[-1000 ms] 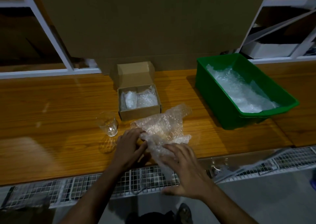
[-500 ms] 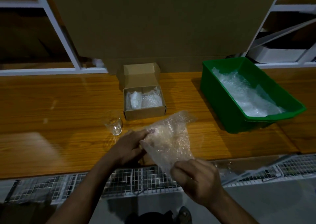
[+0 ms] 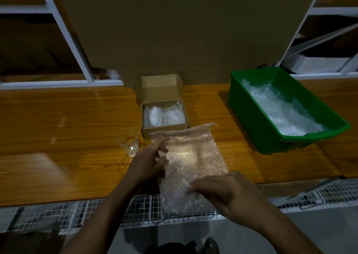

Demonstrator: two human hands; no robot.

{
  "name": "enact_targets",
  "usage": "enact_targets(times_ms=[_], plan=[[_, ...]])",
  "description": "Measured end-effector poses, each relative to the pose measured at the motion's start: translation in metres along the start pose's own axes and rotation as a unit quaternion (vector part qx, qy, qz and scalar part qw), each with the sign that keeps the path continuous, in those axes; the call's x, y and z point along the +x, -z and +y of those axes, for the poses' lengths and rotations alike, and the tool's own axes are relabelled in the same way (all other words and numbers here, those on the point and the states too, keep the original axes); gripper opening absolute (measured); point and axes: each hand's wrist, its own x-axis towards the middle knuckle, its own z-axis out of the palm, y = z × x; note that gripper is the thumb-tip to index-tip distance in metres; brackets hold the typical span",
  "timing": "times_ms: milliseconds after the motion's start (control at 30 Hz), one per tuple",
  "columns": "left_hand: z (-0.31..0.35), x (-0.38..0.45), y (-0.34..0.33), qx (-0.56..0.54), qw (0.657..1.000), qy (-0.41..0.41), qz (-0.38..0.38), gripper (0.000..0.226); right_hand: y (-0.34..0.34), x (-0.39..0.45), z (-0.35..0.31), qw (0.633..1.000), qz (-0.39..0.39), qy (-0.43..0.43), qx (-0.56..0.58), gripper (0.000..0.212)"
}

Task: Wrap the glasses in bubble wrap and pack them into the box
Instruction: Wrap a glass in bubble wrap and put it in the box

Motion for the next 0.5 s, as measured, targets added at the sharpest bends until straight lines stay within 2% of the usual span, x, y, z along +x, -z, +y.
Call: enact_targets(times_ms=[133,200,267,333,400,433,500], plan=[[-0.008,0.011,-0.012,0.072,0.991,-0.076,-0.089,0.051,0.003,0.017,0.001,0.994,-0.081,-0.049,0.05,0.031],[-0.01,0.009,-0.019,0.12,0.982,-0.092,-0.114,0.052,0.0,0.03,0.015,0.994,-0.082,-0.069,-0.002,0.022],[-0.006,0.003,-0.021,0.114,0.981,-0.097,-0.126,0.054,0.0,0.045,0.033,0.993,-0.047,-0.1,-0.043,0.014],[0.001,-0.005,-0.018,0.011,0.991,-0.053,-0.124,0.046,0.004,0.063,0.046,0.993,-0.005,-0.108,-0.051,0.011],[0.0,-0.012,-0.013,-0.111,0.991,0.0,-0.077,0.028,0.005,0.084,0.057,0.992,-0.006,-0.108,-0.072,0.013],[-0.001,-0.017,-0.01,-0.17,0.983,0.035,-0.053,0.025,0.001,0.094,0.065,0.989,-0.024,-0.115,-0.088,0.013],[-0.002,-0.024,-0.005,-0.285,0.952,0.105,-0.046,0.036,-0.013,0.111,0.082,0.98,-0.061,-0.139,-0.126,0.011]])
